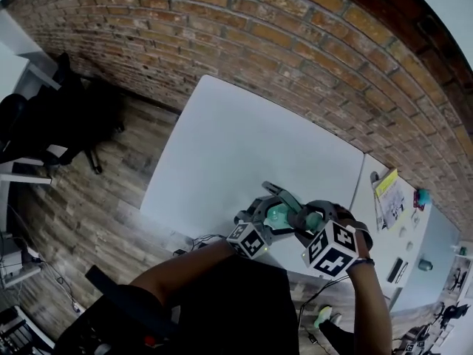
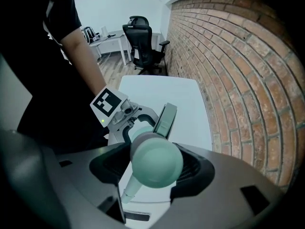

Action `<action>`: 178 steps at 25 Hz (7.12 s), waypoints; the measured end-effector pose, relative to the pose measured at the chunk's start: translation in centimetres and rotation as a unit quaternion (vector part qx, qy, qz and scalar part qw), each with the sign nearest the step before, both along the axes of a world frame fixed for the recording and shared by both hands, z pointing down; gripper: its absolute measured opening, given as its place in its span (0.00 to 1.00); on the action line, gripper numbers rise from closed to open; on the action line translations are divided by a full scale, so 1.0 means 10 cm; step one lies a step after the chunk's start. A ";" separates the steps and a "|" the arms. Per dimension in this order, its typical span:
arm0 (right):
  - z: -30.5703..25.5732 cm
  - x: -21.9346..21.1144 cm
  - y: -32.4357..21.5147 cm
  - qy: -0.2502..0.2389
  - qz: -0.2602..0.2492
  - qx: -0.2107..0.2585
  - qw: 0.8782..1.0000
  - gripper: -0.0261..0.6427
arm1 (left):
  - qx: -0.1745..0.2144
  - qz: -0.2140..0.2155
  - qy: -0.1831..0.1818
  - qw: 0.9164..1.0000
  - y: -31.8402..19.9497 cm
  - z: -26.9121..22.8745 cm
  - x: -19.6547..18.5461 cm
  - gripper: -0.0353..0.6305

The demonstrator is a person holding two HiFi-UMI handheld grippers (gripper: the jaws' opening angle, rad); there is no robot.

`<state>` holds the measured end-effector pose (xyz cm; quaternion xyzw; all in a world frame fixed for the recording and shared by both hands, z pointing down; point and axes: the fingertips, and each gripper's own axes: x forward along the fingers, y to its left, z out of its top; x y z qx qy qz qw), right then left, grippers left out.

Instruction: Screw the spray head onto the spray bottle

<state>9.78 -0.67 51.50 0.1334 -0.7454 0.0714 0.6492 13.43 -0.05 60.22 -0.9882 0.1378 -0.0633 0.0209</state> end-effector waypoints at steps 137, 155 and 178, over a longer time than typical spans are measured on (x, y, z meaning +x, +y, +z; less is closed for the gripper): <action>-0.32 -0.03 0.26 0.039 -0.344 -0.027 0.938 0.43 | -0.001 0.037 -0.010 0.999 0.09 -0.02 0.01 0.60; -0.03 0.02 0.14 0.065 -0.311 -0.018 0.948 0.43 | -0.005 0.036 -0.012 0.999 0.09 -0.02 -0.01 0.60; -0.05 0.01 0.06 -0.035 -0.025 -0.040 0.998 0.43 | -0.008 0.037 -0.012 0.999 0.10 -0.02 -0.02 0.60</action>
